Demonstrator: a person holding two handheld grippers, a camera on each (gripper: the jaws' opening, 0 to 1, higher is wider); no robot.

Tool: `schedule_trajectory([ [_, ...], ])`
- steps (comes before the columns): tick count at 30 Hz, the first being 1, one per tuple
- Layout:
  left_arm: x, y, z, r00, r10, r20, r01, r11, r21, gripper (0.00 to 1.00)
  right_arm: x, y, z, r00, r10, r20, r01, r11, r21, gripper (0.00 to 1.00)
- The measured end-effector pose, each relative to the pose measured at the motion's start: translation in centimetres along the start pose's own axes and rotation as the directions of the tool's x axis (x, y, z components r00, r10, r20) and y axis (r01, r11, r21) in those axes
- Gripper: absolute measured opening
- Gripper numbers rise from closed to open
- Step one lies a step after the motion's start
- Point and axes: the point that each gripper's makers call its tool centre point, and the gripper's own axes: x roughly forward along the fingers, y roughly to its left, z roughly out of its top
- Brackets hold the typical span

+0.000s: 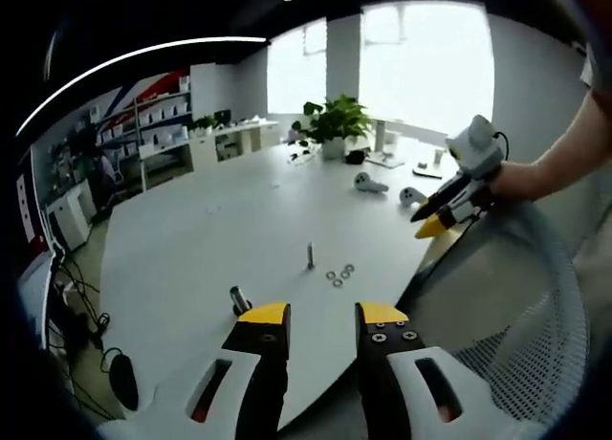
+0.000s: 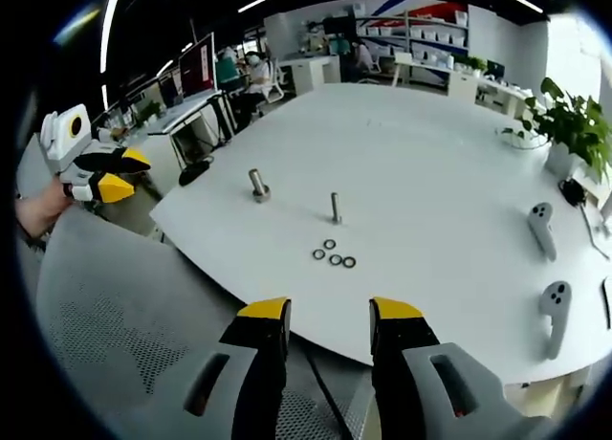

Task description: Place the washer onto the threaded stud by aligning its center hole with the stud, sliding it down to the base, and recovering from edge contact or off-axis alignment until the washer reaches the visible bottom stop.

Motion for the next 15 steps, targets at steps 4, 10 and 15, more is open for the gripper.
schedule_trajectory([
  [4,-0.23,0.44,0.6,0.999,0.018,0.03,-0.018,1.0,-0.017,0.25,-0.08,-0.36,-0.08,1.0,-0.01,-0.002,0.01,1.0,0.008,0.35],
  [10,-0.21,0.88,0.21,0.999,0.03,0.018,-0.029,0.998,-0.049,0.25,0.09,-0.15,-0.4,1.0,-0.002,-0.019,0.002,1.0,-0.01,0.35],
  [15,-0.14,0.76,0.27,0.999,0.035,0.015,-0.034,0.999,-0.036,0.25,0.03,-0.33,-0.33,1.0,-0.004,-0.012,0.004,1.0,-0.005,0.35],
])
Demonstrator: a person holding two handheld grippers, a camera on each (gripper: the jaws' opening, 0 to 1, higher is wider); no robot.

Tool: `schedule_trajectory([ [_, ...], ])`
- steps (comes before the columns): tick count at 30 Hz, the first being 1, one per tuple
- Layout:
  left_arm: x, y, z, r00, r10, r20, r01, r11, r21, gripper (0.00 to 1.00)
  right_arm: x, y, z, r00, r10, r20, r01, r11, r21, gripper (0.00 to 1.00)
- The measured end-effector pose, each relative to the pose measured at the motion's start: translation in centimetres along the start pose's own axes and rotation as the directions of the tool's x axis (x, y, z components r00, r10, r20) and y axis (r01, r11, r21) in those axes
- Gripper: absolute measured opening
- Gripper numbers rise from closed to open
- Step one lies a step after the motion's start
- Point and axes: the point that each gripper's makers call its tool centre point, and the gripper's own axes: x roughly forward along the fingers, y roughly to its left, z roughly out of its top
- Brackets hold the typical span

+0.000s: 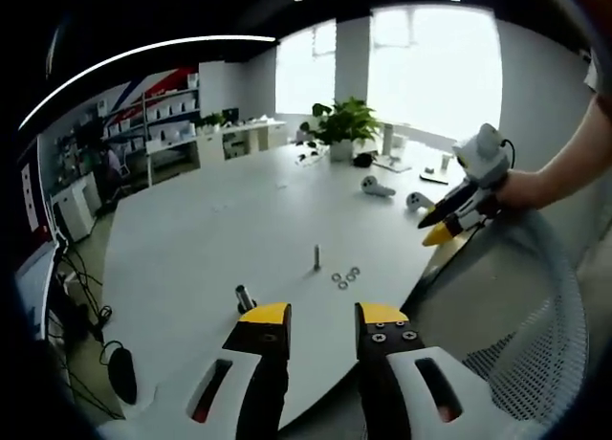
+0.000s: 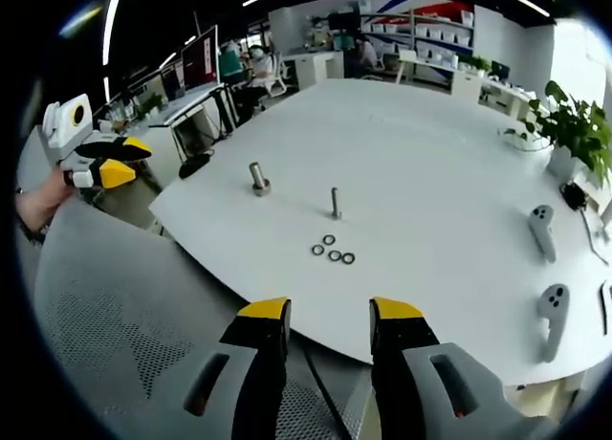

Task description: Place the washer onto the threaded stud by aligning its center hole with the stud, sliding it down to the base, and recovering from edge contact or off-axis alignment until the washer reaches the visible bottom stop.

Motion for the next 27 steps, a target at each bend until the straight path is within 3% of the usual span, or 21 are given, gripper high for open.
schedule_trajectory([
  [4,-0.1,0.4,0.0,1.0,0.03,0.003,-0.03,0.999,0.025,0.26,0.1,0.2,-0.2,1.0,0.01,-0.01,-0.01,1.0,-0.012,0.35],
  [13,-0.3,1.4,-0.4,0.999,0.051,-0.003,-0.052,0.998,-0.041,0.28,0.4,0.9,-0.5,0.999,0.042,-0.035,-0.042,0.999,-0.01,0.36],
  [22,-0.1,1.0,-0.8,0.999,0.027,-0.028,-0.029,0.999,-0.042,0.28,0.5,1.0,-0.8,0.997,0.038,-0.061,-0.04,0.999,-0.03,0.37],
  [27,-0.1,0.9,-1.0,0.999,0.027,-0.036,-0.028,0.999,-0.022,0.28,0.6,2.1,-0.5,0.994,0.096,-0.048,-0.097,0.995,-0.008,0.39],
])
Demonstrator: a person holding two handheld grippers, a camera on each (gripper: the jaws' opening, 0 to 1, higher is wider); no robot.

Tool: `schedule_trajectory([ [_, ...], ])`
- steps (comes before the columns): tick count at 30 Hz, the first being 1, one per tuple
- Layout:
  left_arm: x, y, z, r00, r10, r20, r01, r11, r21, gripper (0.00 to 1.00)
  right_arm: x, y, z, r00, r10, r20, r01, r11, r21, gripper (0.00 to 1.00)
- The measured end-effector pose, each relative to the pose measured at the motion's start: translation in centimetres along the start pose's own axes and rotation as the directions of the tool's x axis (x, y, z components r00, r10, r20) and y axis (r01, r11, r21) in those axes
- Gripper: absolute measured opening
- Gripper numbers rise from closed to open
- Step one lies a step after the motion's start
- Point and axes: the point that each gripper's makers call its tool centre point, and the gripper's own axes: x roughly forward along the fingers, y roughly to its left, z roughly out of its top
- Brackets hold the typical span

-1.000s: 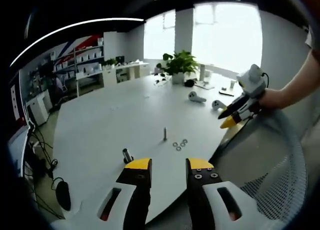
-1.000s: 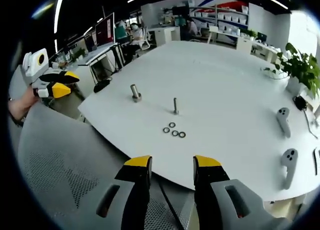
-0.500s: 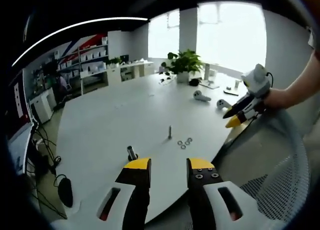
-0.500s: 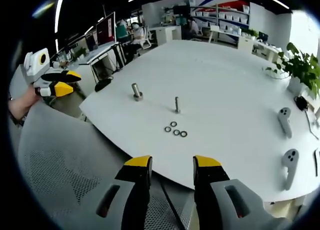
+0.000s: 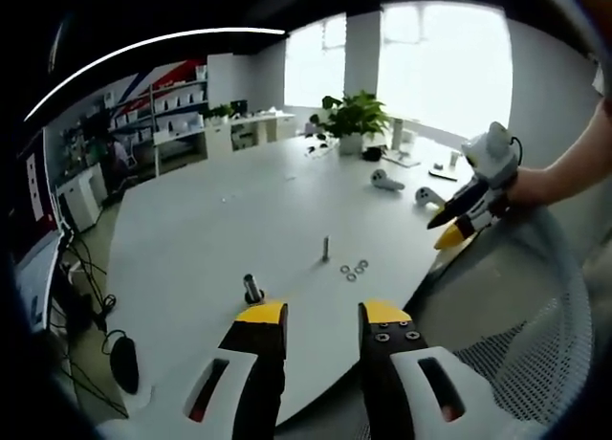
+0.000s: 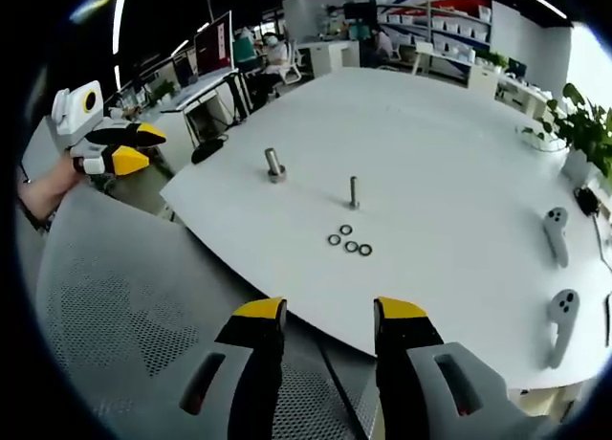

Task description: Place the washer onto the threaded stud by aligning its center hole with the stud, sliding it down to the base, and recovering from edge contact or off-axis alignment until the washer reaches the visible bottom stop.

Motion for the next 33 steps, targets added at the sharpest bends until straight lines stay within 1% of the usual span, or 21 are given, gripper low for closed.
schedule_trajectory([
  [2,0.0,0.0,-0.1,1.0,-0.001,-0.005,0.001,1.0,0.006,0.28,0.1,0.3,0.1,1.0,0.013,-0.005,-0.013,1.0,-0.009,0.4],
  [4,0.1,0.2,0.0,1.0,-0.002,-0.002,0.002,1.0,-0.015,0.29,0.3,0.8,0.1,0.999,0.035,-0.022,-0.036,0.999,-0.033,0.41],
  [5,0.1,0.2,0.0,1.0,-0.011,0.0,0.011,0.999,-0.036,0.3,0.4,1.0,-0.2,0.997,0.046,-0.058,-0.05,0.996,-0.073,0.41],
  [7,0.2,0.4,-0.2,1.0,-0.016,-0.01,0.015,0.999,-0.052,0.31,0.6,1.2,-0.6,0.994,0.039,-0.1,-0.052,0.99,-0.128,0.41],
  [8,0.1,0.4,-0.2,1.0,-0.013,-0.01,0.013,0.999,-0.049,0.31,0.6,1.4,-0.8,0.993,0.043,-0.112,-0.059,0.988,-0.14,0.41],
  [10,0.0,0.2,0.0,1.0,-0.01,0.004,0.01,0.999,-0.035,0.31,0.6,2.4,-0.2,0.993,0.084,-0.081,-0.095,0.985,-0.142,0.41],
  [11,0.0,0.1,0.0,1.0,-0.009,0.004,0.009,1.0,-0.028,0.31,0.5,2.5,-0.2,0.992,0.093,-0.082,-0.104,0.983,-0.148,0.41],
  [12,0.1,0.0,0.0,1.0,-0.01,0.001,0.01,1.0,-0.019,0.31,0.6,2.6,-0.3,0.989,0.1,-0.105,-0.116,0.981,-0.159,0.41],
  [14,0.1,0.0,-0.3,1.0,-0.009,-0.01,0.009,1.0,-0.007,0.31,0.7,2.3,-0.6,0.985,0.086,-0.148,-0.115,0.972,-0.205,0.39],
  [15,0.1,0.1,-0.2,1.0,-0.008,-0.01,0.008,1.0,-0.009,0.31,0.9,2.2,-0.3,0.985,0.084,-0.148,-0.116,0.967,-0.225,0.38],
  [16,0.0,0.2,-0.1,1.0,-0.007,-0.004,0.007,1.0,-0.013,0.31,1.3,2.0,0.2,0.987,0.082,-0.14,-0.112,0.968,-0.224,0.38],
  [19,0.0,0.5,0.0,1.0,0.0,0.002,0.0,1.0,-0.024,0.31,2.5,1.3,1.3,0.987,0.075,-0.145,-0.109,0.965,-0.24,0.38],
  [20,0.1,0.5,-0.1,1.0,-0.001,-0.001,0.001,1.0,-0.028,0.31,3.2,0.9,1.6,0.986,0.069,-0.152,-0.107,0.962,-0.253,0.38],
  [22,0.1,0.4,-0.2,1.0,-0.006,-0.01,0.005,1.0,-0.026,0.31,4.2,0.4,1.6,0.982,0.064,-0.179,-0.111,0.956,-0.271,0.38],
  [25,0.0,0.3,-0.1,1.0,0.003,-0.001,-0.003,1.0,-0.011,0.3,6.5,0.8,1.1,0.965,0.135,-0.226,-0.192,0.947,-0.256,0.39],
  [26,0.1,0.4,-0.1,1.0,0.004,-0.003,-0.004,1.0,-0.01,0.3,6.8,0.6,0.6,0.957,0.125,-0.261,-0.196,0.944,-0.265,0.38],
  [27,0.1,0.4,-0.2,1.0,0.006,-0.007,-0.006,1.0,-0.008,0.3,7.5,-0.2,0.2,0.95,0.095,-0.298,-0.19,0.932,-0.309,0.37],
  [28,0.2,0.4,-0.4,1.0,0.005,-0.017,-0.005,1.0,-0.01,0.3,7.9,-0.4,0.2,0.948,0.084,-0.306,-0.189,0.925,-0.33,0.37],
  [31,0.2,0.5,-0.5,1.0,0.01,-0.022,-0.01,1.0,-0.009,0.3,9.2,-0.5,1.2,0.952,0.088,-0.293,-0.187,0.925,-0.331,0.37],
  [33,0.2,0.5,-0.6,1.0,0.009,-0.026,-0.009,1.0,-0.009,0.3,9.9,-0.7,1.5,0.951,0.082,-0.297,-0.186,0.922,-0.341,0.37],
])
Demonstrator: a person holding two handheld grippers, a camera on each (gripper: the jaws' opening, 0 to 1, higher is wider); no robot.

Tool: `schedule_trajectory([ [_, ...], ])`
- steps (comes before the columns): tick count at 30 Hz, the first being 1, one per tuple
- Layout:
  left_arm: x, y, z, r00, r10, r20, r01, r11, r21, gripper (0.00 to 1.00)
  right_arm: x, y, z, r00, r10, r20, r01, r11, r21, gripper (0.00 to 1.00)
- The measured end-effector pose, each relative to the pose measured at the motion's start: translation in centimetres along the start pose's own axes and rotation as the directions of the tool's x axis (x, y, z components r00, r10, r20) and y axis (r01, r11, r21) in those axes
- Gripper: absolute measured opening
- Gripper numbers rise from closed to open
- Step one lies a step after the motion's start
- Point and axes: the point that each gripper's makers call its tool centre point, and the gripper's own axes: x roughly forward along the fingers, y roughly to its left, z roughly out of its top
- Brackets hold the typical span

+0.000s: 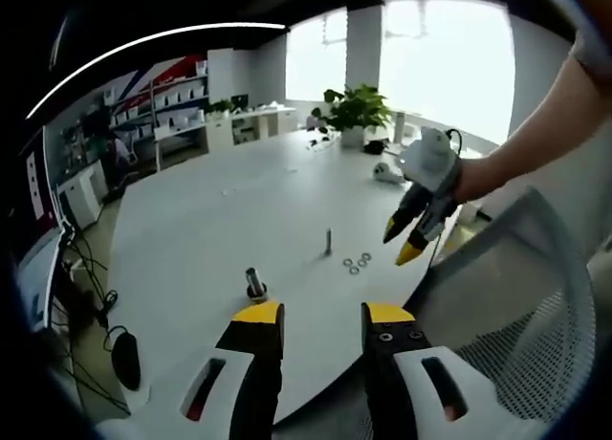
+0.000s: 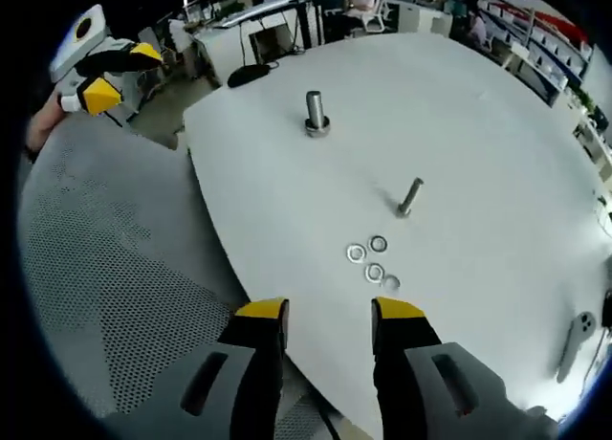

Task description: Place the washer onto the threaded stud by aligning its center hole with the stud, sliding it down to the base, and recovering from edge contact or off-axis alignment until the washer reaches the visible bottom stop.

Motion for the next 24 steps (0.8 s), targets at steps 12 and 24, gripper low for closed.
schedule_trajectory([
  [12,0.2,0.4,-0.4,1.0,0.017,-0.022,-0.017,1.0,-0.014,0.3,3.2,-3.1,0.0,0.99,-0.026,-0.138,0.004,0.988,-0.157,0.32],
  [24,0.2,0.7,-0.7,0.999,0.029,-0.036,-0.029,0.999,-0.016,0.3,5.3,-3.0,-1.0,0.977,-0.009,-0.213,-0.036,0.978,-0.206,0.28],
])
